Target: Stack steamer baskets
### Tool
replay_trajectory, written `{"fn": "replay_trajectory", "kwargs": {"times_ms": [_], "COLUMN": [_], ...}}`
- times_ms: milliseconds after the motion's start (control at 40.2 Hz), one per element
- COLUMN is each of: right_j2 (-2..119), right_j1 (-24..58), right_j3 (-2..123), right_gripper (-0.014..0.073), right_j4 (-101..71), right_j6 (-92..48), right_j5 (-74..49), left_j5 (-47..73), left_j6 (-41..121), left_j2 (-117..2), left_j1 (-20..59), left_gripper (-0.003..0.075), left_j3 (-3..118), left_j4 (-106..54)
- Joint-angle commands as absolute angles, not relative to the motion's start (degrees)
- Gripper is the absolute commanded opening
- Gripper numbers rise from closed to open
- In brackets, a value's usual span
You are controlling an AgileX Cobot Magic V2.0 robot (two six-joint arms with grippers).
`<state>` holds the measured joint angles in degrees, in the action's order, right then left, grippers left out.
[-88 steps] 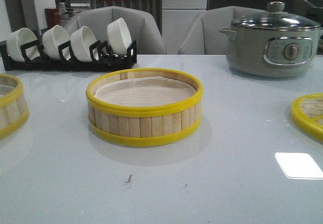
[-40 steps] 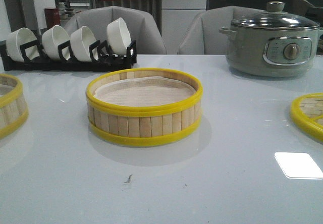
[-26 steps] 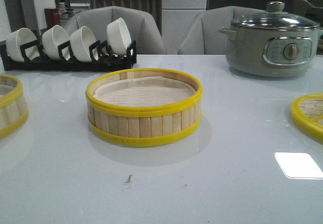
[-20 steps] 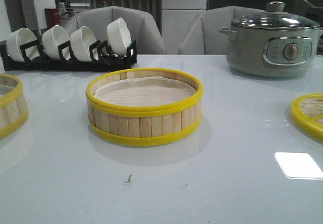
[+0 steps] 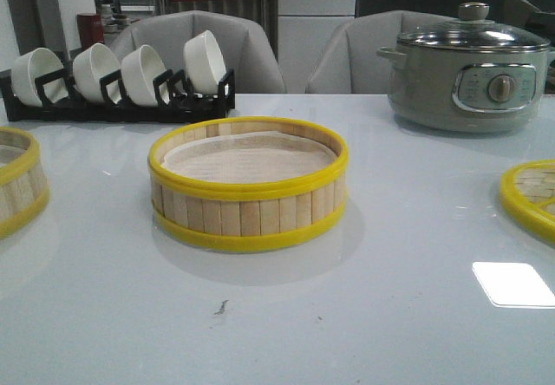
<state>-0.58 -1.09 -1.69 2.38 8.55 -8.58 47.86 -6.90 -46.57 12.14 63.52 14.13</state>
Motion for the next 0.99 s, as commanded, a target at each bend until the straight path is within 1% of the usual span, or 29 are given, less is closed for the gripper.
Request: {"fn": "replay_trajectory", "kwargs": {"times_ms": [0, 746, 970], "right_j2": [-1.79, -1.79, -1.79], "right_j1": [-1.06, -1.06, -1.21], "right_j3": [-0.86, -0.87, -0.81], "right_gripper": [0.0023, 0.0023, 0.0023], "right_j4": [3.02, 3.13, 5.70], "right_j6": [8.40, 8.40, 8.35], "right_j5": [-3.37, -3.31, -0.56], "left_j5": [41.95, 38.47, 38.47], "left_j6": [-6.96, -6.96, -6.96], "left_j2": [-47.21, -47.21, -47.21], "left_j1": [12.54, 12.54, 12.54], "left_gripper": [0.0085, 0.0085, 0.0085], "left_j3": [65.72, 65.72, 65.72], "left_j4": [19.04, 18.92, 18.92]}}
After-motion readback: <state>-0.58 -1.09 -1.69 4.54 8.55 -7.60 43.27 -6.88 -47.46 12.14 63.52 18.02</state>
